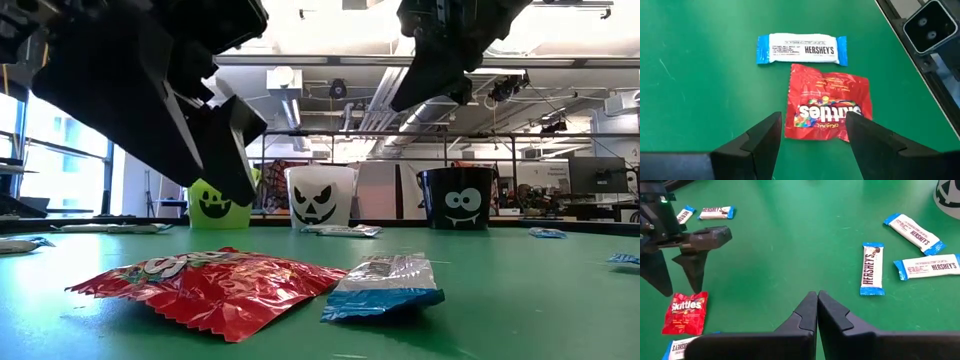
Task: Sort candy by brand, put in halloween buckets
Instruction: Put the red candy into the white bucket
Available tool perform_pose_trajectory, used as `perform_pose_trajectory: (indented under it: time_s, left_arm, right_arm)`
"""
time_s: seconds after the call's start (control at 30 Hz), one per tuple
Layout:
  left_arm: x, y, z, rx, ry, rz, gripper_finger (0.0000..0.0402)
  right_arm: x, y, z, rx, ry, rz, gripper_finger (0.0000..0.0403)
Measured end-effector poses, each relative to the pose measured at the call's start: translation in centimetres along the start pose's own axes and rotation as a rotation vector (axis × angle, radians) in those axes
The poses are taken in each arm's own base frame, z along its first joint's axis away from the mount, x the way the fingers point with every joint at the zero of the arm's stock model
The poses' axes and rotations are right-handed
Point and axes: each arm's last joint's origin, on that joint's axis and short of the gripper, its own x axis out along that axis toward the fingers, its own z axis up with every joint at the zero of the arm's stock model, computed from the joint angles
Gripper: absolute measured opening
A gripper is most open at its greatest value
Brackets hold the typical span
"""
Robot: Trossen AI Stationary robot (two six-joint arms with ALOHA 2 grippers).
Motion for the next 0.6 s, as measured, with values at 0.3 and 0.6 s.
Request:
perform_pose_trajectory:
  time_s: [0.3,0.6]
  left_arm:
    - [1.1,0.2,-0.7,0.024,0.039,0.010,0.0214]
    - [1.9,0.1,-0.2,0.024,0.071,0.010,0.0214]
  right_arm:
    - [-0.1,0.5,-0.3,-0.014,0.002,0.009,0.0000]
    - [-0.1,0.6,-0.3,-0.013,0.001,0.010,0.0000]
